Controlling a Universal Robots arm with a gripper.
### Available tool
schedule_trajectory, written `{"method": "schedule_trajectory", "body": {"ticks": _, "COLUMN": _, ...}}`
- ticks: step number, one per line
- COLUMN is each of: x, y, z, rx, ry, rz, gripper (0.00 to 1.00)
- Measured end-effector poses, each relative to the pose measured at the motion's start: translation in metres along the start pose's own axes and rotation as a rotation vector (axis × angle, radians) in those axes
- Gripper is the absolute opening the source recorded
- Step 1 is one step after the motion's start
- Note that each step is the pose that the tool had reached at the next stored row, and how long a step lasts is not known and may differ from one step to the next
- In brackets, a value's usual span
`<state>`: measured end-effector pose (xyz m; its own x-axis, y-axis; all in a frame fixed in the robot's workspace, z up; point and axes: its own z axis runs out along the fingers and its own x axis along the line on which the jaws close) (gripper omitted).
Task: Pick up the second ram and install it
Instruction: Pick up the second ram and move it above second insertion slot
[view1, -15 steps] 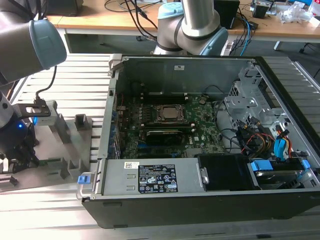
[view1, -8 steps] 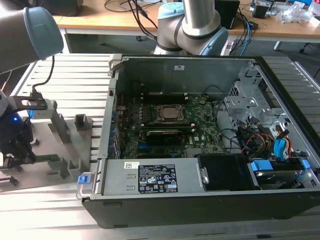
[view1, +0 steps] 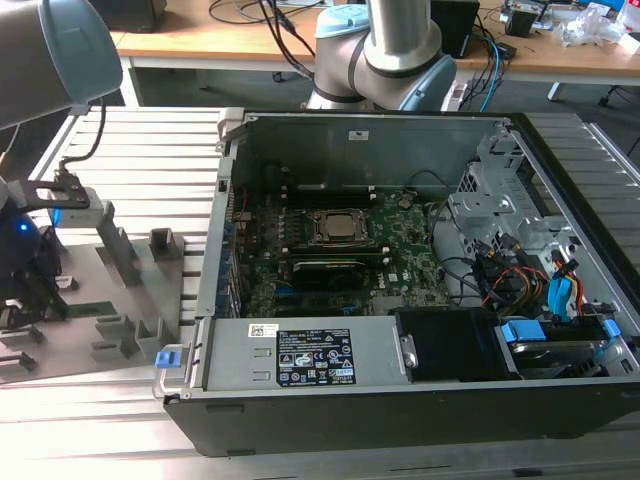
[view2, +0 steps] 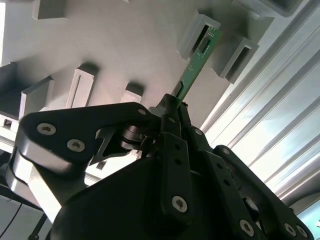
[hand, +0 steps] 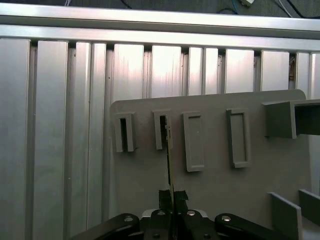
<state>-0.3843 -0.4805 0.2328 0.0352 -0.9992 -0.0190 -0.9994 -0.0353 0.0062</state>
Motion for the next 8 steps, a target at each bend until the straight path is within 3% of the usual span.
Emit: {"method": "schedule_trajectory", "body": {"ticks": 8, "x": -0.0016, "y": 0.0000, "z": -0.0148, "rx": 0.0000, "ry": 0.0001, "rz": 0.000, "gripper": 0.14}}
